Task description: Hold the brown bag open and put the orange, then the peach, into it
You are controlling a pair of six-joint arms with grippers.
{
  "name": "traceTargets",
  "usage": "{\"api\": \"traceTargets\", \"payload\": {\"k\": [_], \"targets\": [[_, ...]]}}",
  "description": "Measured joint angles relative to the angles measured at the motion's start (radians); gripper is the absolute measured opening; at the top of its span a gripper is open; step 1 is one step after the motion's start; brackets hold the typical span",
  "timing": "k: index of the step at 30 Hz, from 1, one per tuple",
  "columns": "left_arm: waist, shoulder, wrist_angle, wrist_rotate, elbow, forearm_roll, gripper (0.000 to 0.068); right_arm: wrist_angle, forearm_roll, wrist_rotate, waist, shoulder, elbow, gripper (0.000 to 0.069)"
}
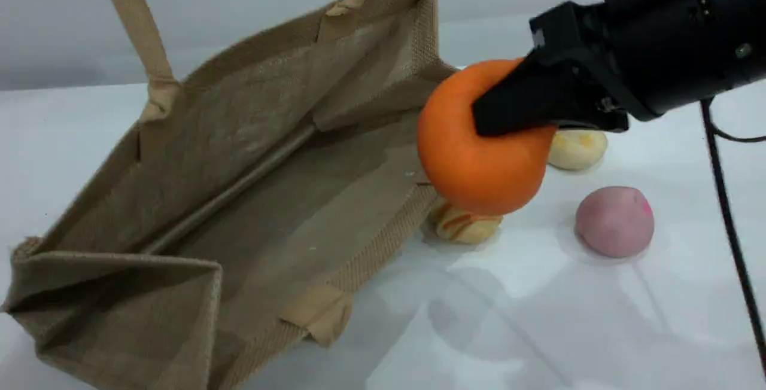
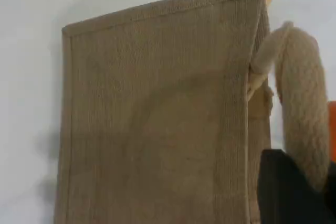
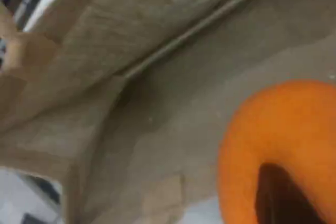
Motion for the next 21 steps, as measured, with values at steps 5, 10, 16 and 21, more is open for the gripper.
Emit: {"api": "traceTargets", "payload": {"k": [5,10,16,21], "targets": [[0.000,0.000,-0.002,0.000,0.000,0.000,0.0078,0.031,0.002,0.024,0.027,0.000,-0.038,0.0043],[0.000,0.000,-0.002,0.000,0.000,0.000,0.0078,-0.045,0.003,0.021,0.098,0.000,-0.101,0.0043],[0.000,0.000,-0.002,0.000,0.000,0.000,0.0078,-0.118,0.005,0.021,0.149,0.056,-0.177,0.0043],[0.000,0.000,0.003,0.001,0.000,0.002,0.0078,-0.105,0.006,0.021,0.197,0.172,-0.259,0.0043]]}}
